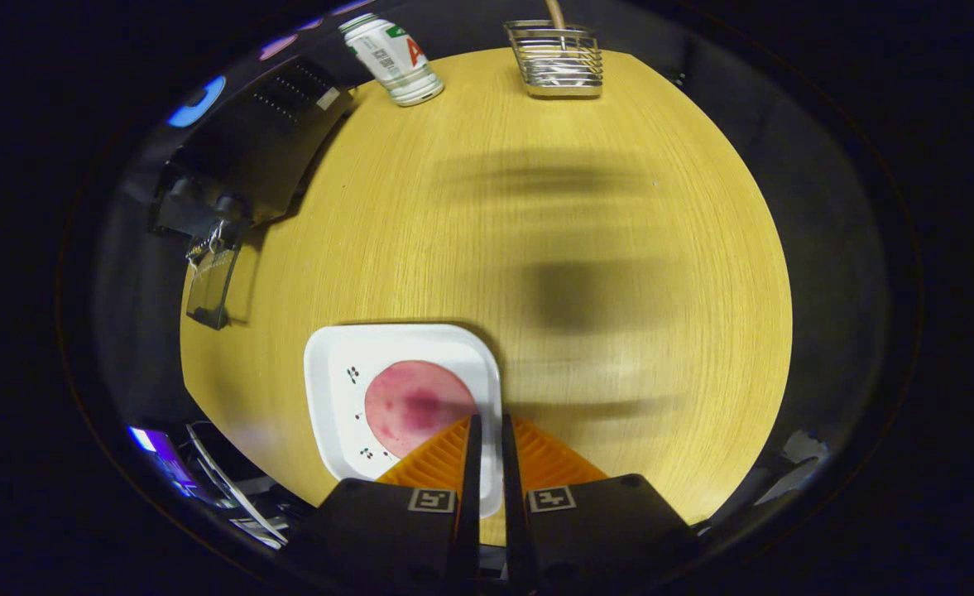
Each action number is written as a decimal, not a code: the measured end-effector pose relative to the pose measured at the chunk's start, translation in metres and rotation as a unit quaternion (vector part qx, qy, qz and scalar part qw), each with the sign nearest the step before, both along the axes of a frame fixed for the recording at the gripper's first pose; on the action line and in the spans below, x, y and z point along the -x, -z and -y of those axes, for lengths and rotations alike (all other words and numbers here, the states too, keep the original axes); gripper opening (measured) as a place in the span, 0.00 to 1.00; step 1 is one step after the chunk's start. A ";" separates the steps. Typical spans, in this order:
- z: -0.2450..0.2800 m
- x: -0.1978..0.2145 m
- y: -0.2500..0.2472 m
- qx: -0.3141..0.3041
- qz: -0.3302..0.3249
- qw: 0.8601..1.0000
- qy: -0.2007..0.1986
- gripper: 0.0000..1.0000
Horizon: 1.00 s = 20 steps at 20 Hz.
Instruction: Open the toaster oven, put the food inside, and close the toaster oven door.
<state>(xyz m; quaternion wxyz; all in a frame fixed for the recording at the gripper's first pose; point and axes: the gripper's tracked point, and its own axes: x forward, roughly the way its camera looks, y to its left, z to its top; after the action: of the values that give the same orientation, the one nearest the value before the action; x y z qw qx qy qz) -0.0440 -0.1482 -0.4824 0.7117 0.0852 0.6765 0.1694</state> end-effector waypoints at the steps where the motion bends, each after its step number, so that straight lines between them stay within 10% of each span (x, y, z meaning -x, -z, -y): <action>1: -0.001 0.003 0.000 -0.020 -0.012 1.000 0.010 0.08; 20: -0.054 0.042 -0.091 -0.199 -0.015 0.953 0.229 0.05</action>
<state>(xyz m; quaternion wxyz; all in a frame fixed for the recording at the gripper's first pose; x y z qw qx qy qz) -0.0863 -0.0944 -0.3918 0.6899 0.3803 0.6016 0.1322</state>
